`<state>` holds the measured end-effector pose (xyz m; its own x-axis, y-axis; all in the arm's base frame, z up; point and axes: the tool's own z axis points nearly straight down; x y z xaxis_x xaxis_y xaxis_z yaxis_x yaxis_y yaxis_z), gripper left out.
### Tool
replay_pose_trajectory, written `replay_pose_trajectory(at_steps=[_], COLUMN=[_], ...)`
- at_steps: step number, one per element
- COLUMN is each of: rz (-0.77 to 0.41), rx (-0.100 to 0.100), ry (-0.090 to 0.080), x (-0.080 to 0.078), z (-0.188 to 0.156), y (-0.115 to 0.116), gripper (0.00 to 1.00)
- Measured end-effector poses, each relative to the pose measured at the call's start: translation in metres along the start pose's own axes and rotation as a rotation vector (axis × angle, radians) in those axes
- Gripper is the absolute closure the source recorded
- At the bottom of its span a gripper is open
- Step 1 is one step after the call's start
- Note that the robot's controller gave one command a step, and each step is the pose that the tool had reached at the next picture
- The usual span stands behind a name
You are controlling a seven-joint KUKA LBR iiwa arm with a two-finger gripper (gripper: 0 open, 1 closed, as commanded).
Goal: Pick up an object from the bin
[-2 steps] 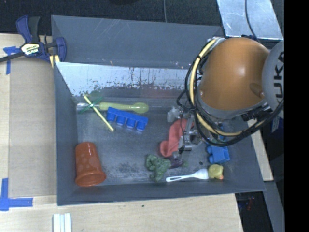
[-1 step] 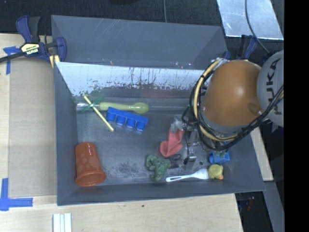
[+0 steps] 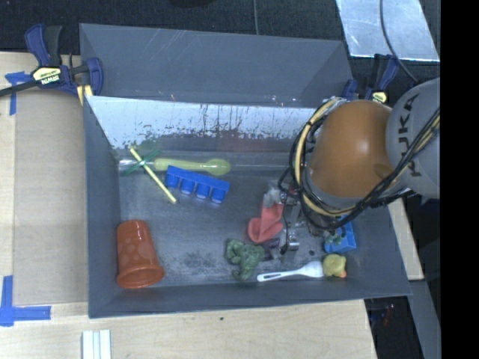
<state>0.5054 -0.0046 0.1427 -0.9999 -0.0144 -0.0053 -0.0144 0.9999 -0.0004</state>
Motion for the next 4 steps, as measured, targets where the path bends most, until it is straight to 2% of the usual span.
replay_pose_trajectory(at_steps=[1, 2, 3, 4], rz=[0.136, -0.076, 0.108, 0.112], rx=[0.0, 0.0, -0.007, -0.008], ry=[-0.002, -0.003, 0.002, 0.008], x=[-0.004, -0.007, 0.0, -0.009], z=[-0.007, 0.021, 0.062, 0.069], y=[0.023, 0.011, -0.001, -0.012], gripper=[0.0, 0.0, 0.0, 1.0])
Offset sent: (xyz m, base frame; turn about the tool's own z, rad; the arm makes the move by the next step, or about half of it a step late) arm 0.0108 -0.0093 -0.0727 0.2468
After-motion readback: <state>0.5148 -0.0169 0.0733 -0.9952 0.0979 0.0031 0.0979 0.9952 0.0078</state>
